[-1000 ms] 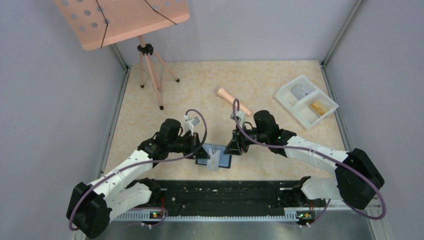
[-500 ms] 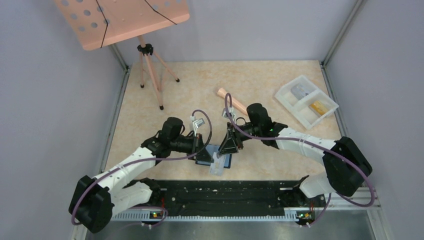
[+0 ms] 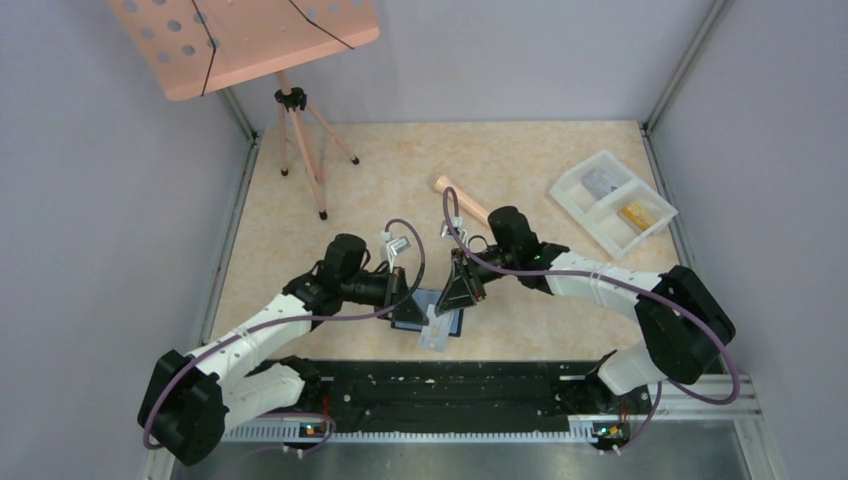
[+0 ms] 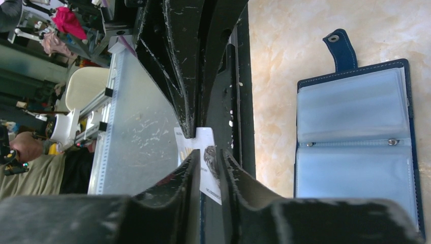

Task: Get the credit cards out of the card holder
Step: Remove the credit card from the card holder, then place the credit card in the storage box.

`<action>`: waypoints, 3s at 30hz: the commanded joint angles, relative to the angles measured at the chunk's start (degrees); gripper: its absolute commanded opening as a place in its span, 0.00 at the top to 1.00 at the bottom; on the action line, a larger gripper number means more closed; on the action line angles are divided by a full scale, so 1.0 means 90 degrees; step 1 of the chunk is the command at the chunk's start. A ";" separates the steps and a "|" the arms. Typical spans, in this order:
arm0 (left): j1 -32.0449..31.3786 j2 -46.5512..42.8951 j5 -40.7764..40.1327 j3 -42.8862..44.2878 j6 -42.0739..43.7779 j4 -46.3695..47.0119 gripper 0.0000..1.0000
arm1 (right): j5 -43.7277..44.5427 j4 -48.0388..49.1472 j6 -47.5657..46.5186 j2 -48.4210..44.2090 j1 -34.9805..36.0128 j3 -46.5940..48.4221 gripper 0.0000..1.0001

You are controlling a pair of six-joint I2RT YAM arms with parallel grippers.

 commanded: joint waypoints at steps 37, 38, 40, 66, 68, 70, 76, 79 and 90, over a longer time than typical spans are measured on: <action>0.0009 -0.1492 -0.6053 0.1989 0.1865 -0.2597 0.01 | 0.4603 0.0496 0.3036 -0.1019 -0.3724 0.0203 1.00; 0.0009 -0.1486 -0.6102 0.1988 0.1907 -0.2646 0.01 | 0.4902 0.0409 0.3034 -0.1010 -0.3860 0.0314 1.00; 0.0006 -0.1495 -0.6204 0.1920 0.1964 -0.2681 0.01 | 0.5503 0.0243 0.2972 -0.0934 -0.4104 0.0567 1.00; 0.0010 -0.1718 -0.6915 0.1752 0.2072 -0.2686 0.01 | 0.7774 0.0563 0.3498 0.1182 -0.5561 0.2030 1.00; 0.0004 -0.1766 -0.6918 0.1733 0.2076 -0.2678 0.01 | 0.7871 0.0615 0.3528 0.1300 -0.5573 0.2077 1.00; 0.0005 -0.1802 -0.6944 0.1708 0.2072 -0.2665 0.01 | 0.7932 0.0706 0.3544 0.1411 -0.5603 0.2123 1.00; 0.0008 -0.1810 -0.6957 0.1705 0.2082 -0.2654 0.01 | 0.7939 0.1051 0.3735 0.1700 -0.5702 0.2210 1.00; 0.0007 -0.1813 -0.6980 0.1698 0.2074 -0.2668 0.01 | 0.7935 0.1125 0.3796 0.1845 -0.5753 0.2304 1.00; 0.0008 -0.1735 -0.6977 0.1698 0.2082 -0.2656 0.01 | 0.7855 0.1286 0.3903 0.2335 -0.5833 0.2529 1.00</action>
